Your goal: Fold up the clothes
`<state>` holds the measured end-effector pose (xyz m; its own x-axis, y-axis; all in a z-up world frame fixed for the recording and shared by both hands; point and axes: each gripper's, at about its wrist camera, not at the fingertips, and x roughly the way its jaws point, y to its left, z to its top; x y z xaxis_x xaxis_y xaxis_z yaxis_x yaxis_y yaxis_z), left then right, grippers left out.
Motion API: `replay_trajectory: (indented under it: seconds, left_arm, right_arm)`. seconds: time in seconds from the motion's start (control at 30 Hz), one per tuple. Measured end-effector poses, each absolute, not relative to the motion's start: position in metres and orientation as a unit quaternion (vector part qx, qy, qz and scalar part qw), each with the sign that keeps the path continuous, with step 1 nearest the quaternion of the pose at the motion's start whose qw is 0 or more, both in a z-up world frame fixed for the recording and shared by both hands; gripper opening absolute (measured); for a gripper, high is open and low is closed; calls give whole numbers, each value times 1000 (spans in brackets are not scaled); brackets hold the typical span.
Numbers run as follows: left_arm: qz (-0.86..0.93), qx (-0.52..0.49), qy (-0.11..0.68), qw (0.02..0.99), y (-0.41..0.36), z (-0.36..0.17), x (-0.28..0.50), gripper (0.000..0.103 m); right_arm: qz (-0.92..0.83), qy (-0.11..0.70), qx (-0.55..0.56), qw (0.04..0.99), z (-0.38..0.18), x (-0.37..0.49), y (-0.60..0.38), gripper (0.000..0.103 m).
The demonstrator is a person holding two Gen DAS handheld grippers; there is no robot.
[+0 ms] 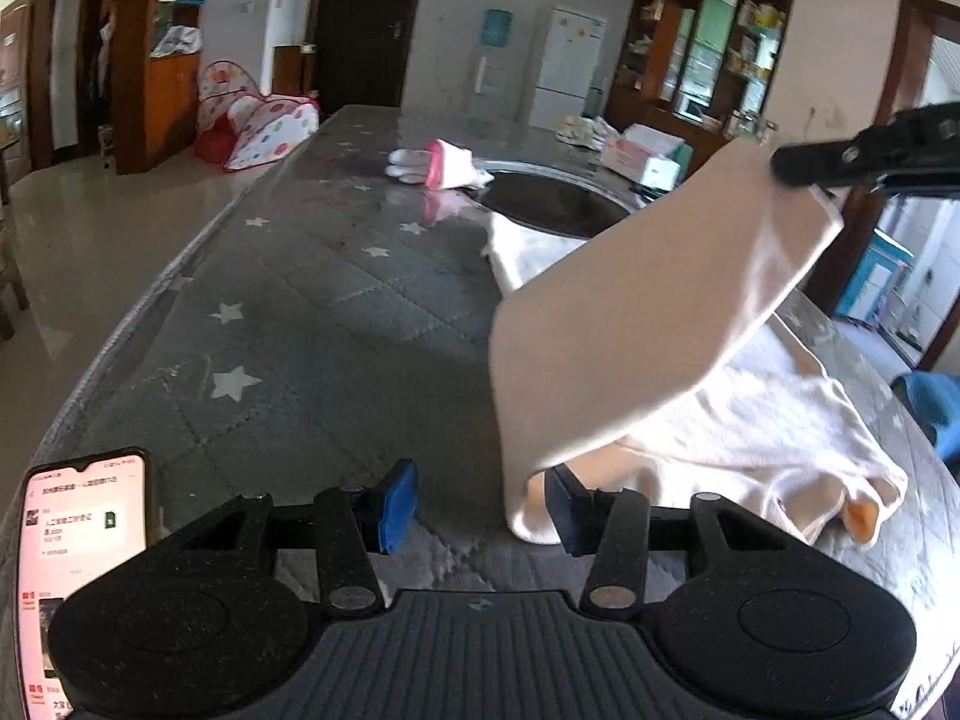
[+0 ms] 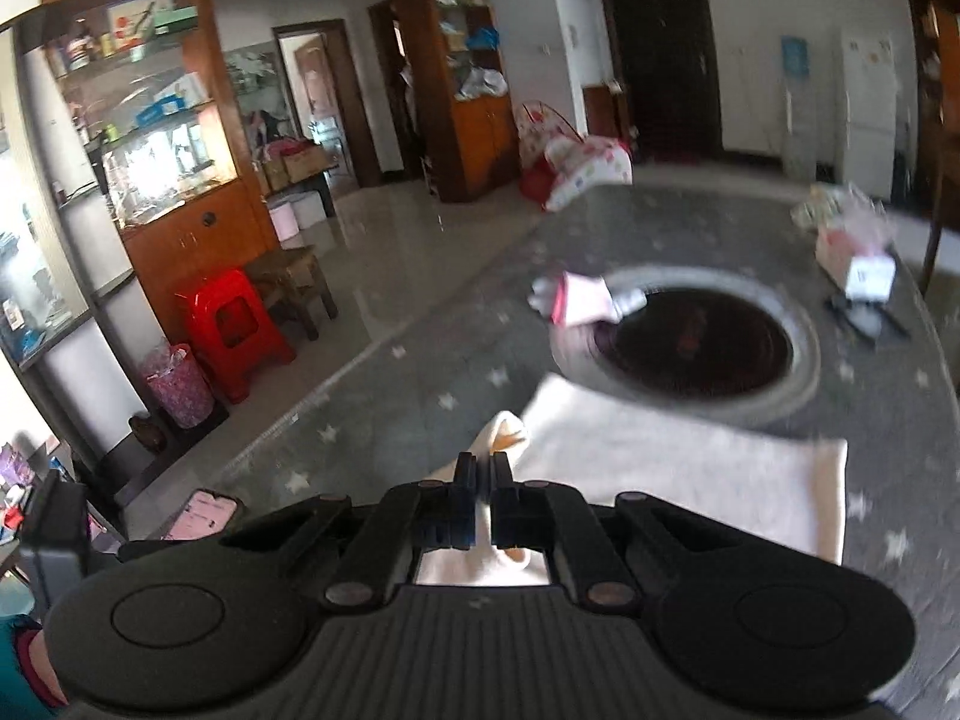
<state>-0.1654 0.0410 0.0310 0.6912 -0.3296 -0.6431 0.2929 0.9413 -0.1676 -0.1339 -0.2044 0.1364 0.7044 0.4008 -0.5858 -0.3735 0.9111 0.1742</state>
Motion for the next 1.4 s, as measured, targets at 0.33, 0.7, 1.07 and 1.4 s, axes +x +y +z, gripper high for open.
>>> replay_trajectory:
  seconds: [0.33,0.7,1.07,1.4]
  left_arm:
    - [-191,-61,353,914,39,39,-174,57]
    - [-181,-30,376,908,22,28,-174,18]
    - [-168,45,372,912,18,27,-186,19]
    - [-178,35,387,904,37,45,-181,20]
  right_arm:
    - [212,290,-9,933,166,-145,-190,3]
    - [189,273,-5,943,178,-150,-205,3]
    - [99,365,44,925,94,-155,-273,3]
    - [71,421,60,902,42,-167,-297,7]
